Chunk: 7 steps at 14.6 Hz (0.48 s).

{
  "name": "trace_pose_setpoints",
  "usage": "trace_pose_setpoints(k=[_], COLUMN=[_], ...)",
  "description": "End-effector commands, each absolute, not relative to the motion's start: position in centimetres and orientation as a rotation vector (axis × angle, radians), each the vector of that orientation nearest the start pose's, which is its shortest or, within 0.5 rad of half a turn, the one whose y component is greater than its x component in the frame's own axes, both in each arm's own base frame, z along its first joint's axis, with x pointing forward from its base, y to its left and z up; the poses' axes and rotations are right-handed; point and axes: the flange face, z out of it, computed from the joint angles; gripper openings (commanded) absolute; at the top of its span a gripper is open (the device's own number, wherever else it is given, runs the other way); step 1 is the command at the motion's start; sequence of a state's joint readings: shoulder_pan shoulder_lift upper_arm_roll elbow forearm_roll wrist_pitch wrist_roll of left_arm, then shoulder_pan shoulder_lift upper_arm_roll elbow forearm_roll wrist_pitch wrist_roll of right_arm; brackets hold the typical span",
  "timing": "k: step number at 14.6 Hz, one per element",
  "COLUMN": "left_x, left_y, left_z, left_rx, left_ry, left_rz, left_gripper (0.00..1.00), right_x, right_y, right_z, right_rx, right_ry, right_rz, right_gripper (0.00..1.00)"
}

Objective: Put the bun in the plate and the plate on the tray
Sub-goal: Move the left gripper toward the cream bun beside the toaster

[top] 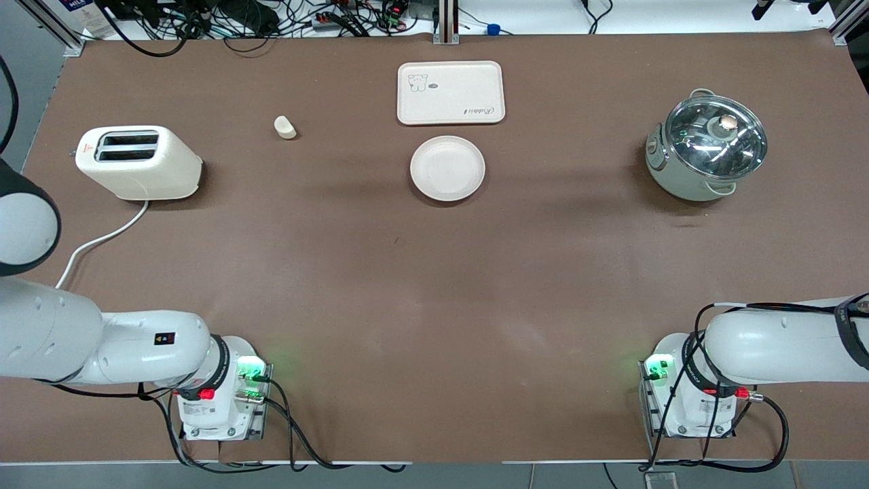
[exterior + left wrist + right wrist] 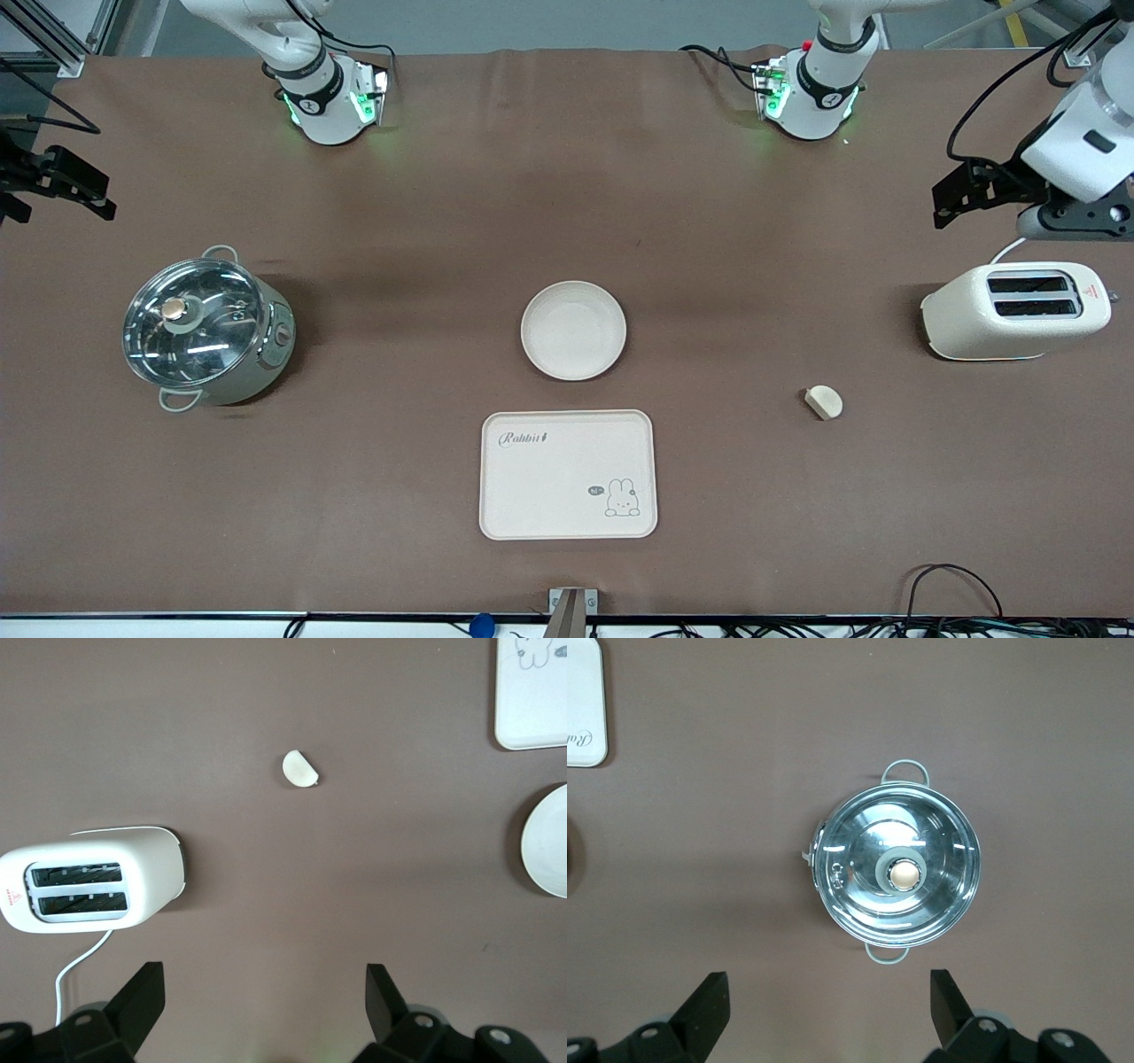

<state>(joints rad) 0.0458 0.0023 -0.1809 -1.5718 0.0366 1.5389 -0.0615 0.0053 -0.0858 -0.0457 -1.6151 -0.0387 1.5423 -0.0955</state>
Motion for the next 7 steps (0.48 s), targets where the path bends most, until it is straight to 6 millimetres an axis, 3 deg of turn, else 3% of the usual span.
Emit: trace_pose_setpoints(k=[1,4,7], left_x=[57.8,61.1,63.1], left_y=[-6.9,-7.1,-7.0], left_z=[58.8,52.4,45.1], left_rx=[-3.126,-3.128,-3.144], left_ry=[0.124,0.089,-0.036], left_rz=[0.051,0.075,-0.001], left_gripper=[1.0,1.0,1.0], right_x=[52.5,52.3,52.0], right_y=[-2.3,-2.1,0.4], right_z=[63.9,63.8,64.4], right_rx=[-3.179,-3.175,-3.171], right_ry=[-0.084,-0.112,-0.182], right_rz=[0.013,0.05,0.034], right_gripper=[1.0,1.0,1.0])
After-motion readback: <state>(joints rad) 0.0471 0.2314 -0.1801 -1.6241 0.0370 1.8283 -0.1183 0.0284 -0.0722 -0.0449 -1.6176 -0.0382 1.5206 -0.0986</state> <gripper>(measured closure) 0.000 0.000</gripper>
